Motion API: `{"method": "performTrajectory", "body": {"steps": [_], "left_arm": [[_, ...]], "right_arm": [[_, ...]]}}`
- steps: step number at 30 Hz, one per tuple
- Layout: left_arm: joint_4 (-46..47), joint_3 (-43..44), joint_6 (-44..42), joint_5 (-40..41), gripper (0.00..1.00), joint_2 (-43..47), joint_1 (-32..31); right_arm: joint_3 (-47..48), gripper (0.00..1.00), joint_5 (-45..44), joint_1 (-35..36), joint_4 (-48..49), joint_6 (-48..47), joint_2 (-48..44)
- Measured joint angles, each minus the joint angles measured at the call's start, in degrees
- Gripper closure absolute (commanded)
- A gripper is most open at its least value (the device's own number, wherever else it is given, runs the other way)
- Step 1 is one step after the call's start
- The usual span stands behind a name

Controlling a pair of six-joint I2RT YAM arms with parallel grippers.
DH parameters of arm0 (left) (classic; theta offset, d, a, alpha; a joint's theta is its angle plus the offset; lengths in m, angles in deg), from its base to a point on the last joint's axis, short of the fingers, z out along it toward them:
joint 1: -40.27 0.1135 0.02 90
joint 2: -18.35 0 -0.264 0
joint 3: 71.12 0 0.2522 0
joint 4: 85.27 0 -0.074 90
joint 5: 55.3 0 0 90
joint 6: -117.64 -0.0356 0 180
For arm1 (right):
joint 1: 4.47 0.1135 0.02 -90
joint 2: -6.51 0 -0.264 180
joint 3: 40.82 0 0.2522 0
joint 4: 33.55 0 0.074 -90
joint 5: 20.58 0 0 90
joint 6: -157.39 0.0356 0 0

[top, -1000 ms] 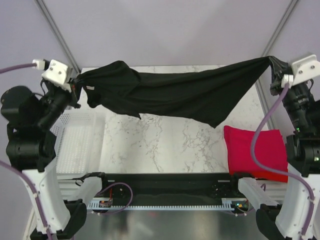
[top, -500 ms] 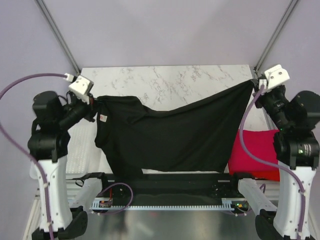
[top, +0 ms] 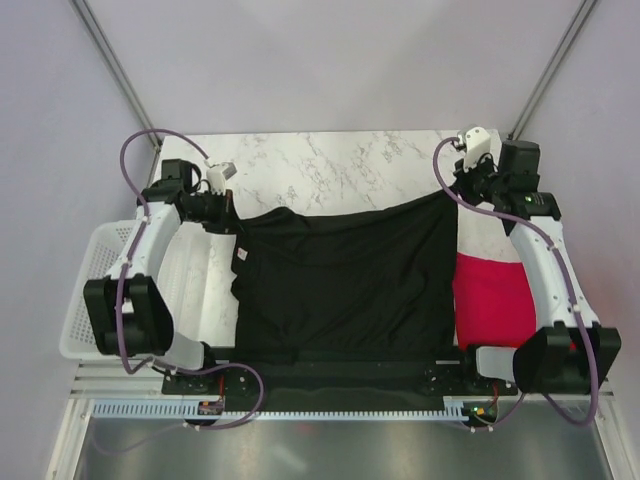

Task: Fold and stack the t-shirts
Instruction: Flatten the tshirt out

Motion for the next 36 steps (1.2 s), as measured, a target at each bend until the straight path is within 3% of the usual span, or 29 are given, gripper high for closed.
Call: {"method": "performTrajectory", "body": {"steps": [7,11,16,18,26,31,36], "left_arm": [[2.4,10.3,1.0,-0.2,0.97,-15.8,0.0],[3.5,17.9,2.0,0.3,0.65,-23.5,0.0],[3.7,22.9,3.1,2.8,0.54,-27.8,0.0],[3.4,23.6,3.2,3.7,0.54,-28.0,0.0],[2.1,25.3,3.2,5.0,0.75,-30.4,0.0],[0.4,25.3,3.0,5.8,0.64,-34.8,-1.0],[-1.1,26.4,3.0,6.6,0.62,-39.0,-3.5]], "right_arm": [[2.9,1.00,-0.5,0.5,5.7,0.9,12.8],[7.7,1.00,-1.0,1.2,7.5,1.0,19.5],[13.6,1.00,-1.8,2.8,8.5,1.0,25.9],[15.2,1.00,-2.3,4.1,8.5,0.8,27.7],[19.1,1.00,-3.0,7.8,8.5,0.2,32.2],[20.5,1.00,-3.5,8.1,8.5,-0.1,34.5],[20.8,1.00,-4.0,8.2,8.4,-0.3,35.9]]}}
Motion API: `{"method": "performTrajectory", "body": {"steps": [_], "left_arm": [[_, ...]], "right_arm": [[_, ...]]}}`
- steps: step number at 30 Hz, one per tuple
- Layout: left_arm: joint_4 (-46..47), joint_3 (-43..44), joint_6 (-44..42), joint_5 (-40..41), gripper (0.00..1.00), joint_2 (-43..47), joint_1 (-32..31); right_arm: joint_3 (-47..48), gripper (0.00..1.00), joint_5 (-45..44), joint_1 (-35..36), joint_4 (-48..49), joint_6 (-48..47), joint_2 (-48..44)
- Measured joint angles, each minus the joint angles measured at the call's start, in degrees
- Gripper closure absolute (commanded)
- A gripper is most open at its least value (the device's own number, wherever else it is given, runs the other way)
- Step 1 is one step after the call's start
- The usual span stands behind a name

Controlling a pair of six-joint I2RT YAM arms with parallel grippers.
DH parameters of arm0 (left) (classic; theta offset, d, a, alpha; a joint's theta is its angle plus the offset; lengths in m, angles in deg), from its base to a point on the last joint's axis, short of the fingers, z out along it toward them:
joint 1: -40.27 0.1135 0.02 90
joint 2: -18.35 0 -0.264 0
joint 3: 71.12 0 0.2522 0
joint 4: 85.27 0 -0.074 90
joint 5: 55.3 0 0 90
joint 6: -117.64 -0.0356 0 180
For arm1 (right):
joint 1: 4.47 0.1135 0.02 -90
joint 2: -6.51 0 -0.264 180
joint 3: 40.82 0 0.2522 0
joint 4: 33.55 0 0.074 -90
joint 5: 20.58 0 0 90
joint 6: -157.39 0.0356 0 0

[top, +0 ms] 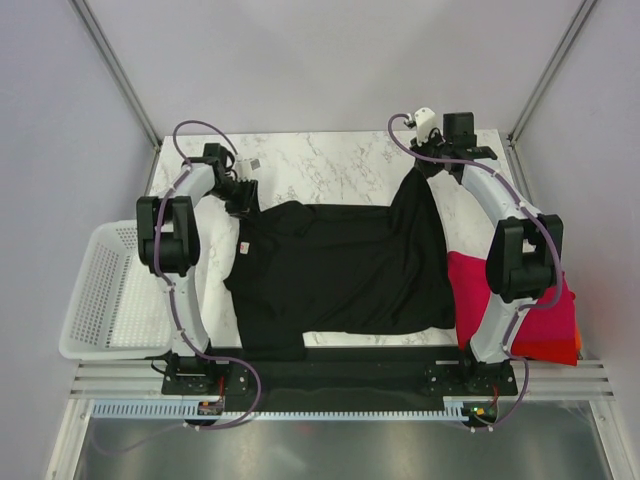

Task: Fold and stack the t-shirts
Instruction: Flatten the tshirt out

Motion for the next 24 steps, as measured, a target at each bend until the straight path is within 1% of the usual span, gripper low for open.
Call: {"method": "performTrajectory", "body": {"steps": [5,8,11,14,15,16,20,24], "left_arm": [[-0.5,1.9,-0.2,1.1,0.64,-2.7,-2.8],[-0.6,2.0,-0.3,1.6,0.66,-3.0,-3.4],[-0.7,2.0,-0.4,2.8,0.65,-3.0,-3.1],[-0.7,2.0,-0.6,4.0,0.58,-2.6,-2.9],[-0.8,1.9,-0.6,4.3,0.54,-2.4,-2.9],[-0.7,1.7,-0.7,4.7,0.53,-1.9,-2.8],[-0.9,0.8,-0.8,5.7,0.55,0.8,-2.8],[-0.9,0.6,-0.9,6.1,0.60,1.3,-2.8]], "right_arm": [[0.0,1.00,-0.4,0.0,0.0,-0.4,0.3],[0.0,1.00,-0.6,0.0,0.0,-0.6,0.3],[0.0,1.00,-0.7,0.0,0.0,-0.9,0.3],[0.0,1.00,-0.6,0.0,0.0,-1.0,0.3],[0.0,1.00,-0.6,0.0,0.0,-1.0,0.3],[0.0,1.00,-0.6,0.0,0.0,-1.0,0.3],[0.0,1.00,-0.6,0.0,0.0,-1.0,0.3],[0.0,1.00,-0.6,0.0,0.0,-1.0,0.3]]}}
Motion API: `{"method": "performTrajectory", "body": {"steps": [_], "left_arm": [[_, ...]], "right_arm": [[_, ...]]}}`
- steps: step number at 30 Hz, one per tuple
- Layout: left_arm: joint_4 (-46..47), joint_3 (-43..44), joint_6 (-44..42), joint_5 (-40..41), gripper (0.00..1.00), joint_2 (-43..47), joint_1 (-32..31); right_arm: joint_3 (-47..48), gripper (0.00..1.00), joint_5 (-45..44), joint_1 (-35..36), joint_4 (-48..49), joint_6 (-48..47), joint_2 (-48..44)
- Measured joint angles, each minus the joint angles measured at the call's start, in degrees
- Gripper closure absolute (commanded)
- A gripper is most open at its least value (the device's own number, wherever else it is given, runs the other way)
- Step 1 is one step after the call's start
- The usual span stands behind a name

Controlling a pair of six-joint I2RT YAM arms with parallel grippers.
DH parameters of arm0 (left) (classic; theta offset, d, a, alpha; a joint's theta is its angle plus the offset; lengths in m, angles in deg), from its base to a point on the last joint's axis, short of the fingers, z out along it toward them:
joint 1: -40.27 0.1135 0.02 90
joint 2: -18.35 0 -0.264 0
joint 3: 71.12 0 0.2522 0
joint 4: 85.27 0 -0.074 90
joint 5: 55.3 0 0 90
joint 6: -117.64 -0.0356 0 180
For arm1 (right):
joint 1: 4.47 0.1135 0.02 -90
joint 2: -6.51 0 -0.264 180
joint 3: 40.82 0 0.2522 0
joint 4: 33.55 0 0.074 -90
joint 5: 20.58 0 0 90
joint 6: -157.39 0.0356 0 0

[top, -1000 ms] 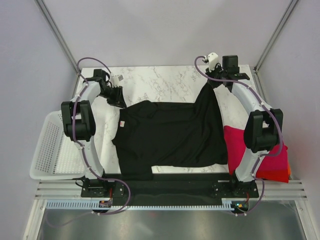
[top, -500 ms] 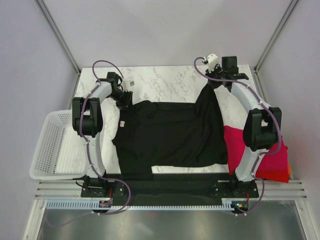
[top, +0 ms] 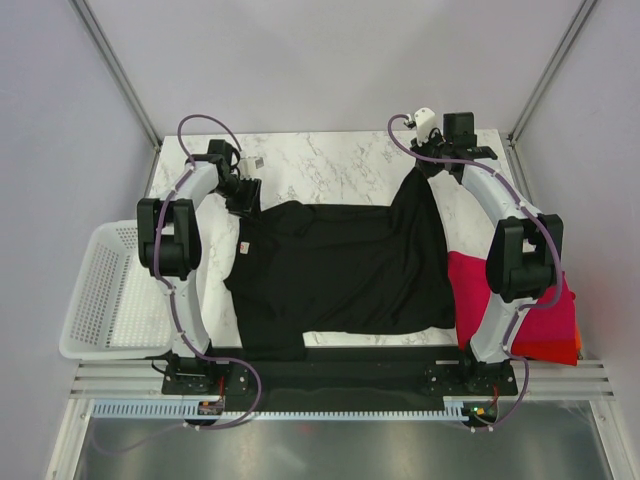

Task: Fold and stack the t-shirts
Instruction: Flatten the tshirt out

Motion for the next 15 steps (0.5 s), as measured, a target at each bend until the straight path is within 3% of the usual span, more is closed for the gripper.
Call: {"method": "performTrajectory", "body": {"steps": [15], "left_arm": [[-0.1,0.0,-0.6,2.1,0.61,-1.7,0.0]], "right_arm": [[0.0,1.00,-0.1,0.0,0.0,-0.4,0.0]]}}
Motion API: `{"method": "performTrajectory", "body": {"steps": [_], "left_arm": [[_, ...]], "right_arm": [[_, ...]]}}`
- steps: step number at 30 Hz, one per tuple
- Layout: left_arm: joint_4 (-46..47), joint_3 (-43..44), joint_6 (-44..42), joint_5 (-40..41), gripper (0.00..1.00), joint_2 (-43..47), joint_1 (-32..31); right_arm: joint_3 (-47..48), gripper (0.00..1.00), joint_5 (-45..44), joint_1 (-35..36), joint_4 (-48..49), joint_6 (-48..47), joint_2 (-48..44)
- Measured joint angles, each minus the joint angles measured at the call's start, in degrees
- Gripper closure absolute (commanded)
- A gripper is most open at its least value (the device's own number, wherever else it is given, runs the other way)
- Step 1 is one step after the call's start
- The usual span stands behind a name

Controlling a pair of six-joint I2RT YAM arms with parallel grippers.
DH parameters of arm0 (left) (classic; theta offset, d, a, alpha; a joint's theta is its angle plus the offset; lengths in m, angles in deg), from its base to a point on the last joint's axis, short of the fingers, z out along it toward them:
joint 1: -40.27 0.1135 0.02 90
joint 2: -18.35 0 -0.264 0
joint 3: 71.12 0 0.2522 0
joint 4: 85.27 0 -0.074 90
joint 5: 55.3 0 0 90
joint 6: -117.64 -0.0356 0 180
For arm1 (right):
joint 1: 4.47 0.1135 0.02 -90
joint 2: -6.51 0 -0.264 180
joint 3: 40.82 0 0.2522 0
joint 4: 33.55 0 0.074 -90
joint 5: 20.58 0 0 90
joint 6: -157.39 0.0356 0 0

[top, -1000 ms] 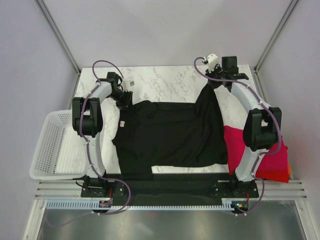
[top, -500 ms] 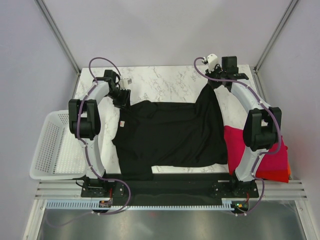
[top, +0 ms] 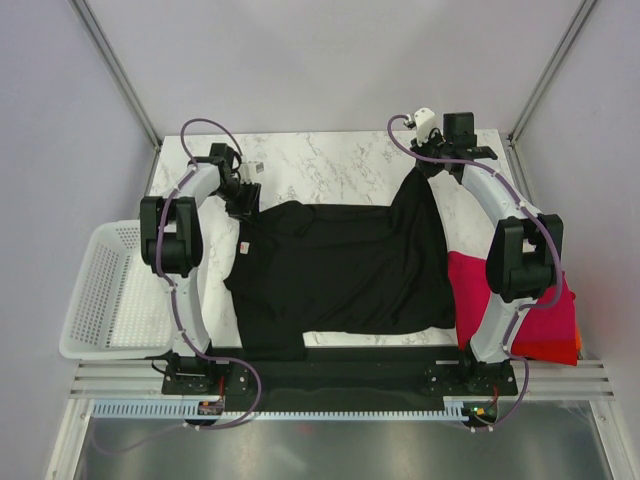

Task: Fold and stack the t-shirts
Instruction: Flatten the tshirt out

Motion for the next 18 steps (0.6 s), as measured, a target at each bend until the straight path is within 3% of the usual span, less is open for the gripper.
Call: {"method": "performTrajectory", "body": {"steps": [10,13,18], "left_arm": [[-0.3,0.8,0.0,0.3,0.64,-2.1,-0.5],[-0.4,1.3,-0.1,0.4,0.69,-2.4,-0.6],[-0.4,1.3,-0.5,0.4,0.86,-2.7,-0.6]], "right_arm": [[0.0,1.00,-0.4,0.0,0.0,0.0,0.0],[0.0,1.00,-0.4,0.0,0.0,0.0,0.0],[0.0,1.00,-0.4,0.0,0.0,0.0,0.0]]}}
